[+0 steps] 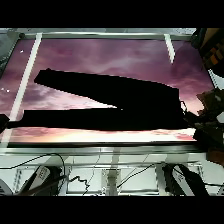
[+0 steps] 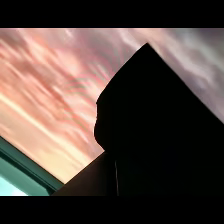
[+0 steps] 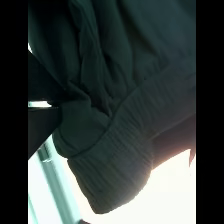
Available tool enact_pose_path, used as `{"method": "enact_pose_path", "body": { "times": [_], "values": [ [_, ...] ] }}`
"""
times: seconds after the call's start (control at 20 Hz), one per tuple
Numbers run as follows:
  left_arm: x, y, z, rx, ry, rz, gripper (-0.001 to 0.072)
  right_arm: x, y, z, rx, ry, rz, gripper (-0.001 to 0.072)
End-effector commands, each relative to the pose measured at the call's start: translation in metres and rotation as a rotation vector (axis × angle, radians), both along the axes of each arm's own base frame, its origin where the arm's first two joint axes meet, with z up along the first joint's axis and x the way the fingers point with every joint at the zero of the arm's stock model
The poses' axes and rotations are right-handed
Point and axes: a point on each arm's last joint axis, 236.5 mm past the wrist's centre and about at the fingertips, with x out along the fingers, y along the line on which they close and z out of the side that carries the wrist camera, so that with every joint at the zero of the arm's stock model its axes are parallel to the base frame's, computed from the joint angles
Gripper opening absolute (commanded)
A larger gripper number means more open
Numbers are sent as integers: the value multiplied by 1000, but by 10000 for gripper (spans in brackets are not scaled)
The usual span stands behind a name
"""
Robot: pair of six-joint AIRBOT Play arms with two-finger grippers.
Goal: Fold the clothes and pants, and hang the long-sleeved shirts on hangers.
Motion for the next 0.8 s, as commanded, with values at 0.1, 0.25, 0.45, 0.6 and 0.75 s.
{"method": "enact_pose_path", "body": {
  "times": [0.1,0.25,0.45,0.6,0.75],
  "values": [
    [-13,-4,-13,-10,59,-11,8,-22,13,-23,33,53,1,17],
    [-2,-9,-7,-41,1,6,9,-16,15,-18,46,32,-3,17],
    [-4,-4,-8,-16,10,6,9,-14,11,-3,13,-3,1,17],
    [-3,-1,-7,-3,6,10,9,-15,11,2,3,-18,3,17],
    [-4,0,-7,1,12,8,22,-26,17,-1,28,29,10,68]
  ]
}}
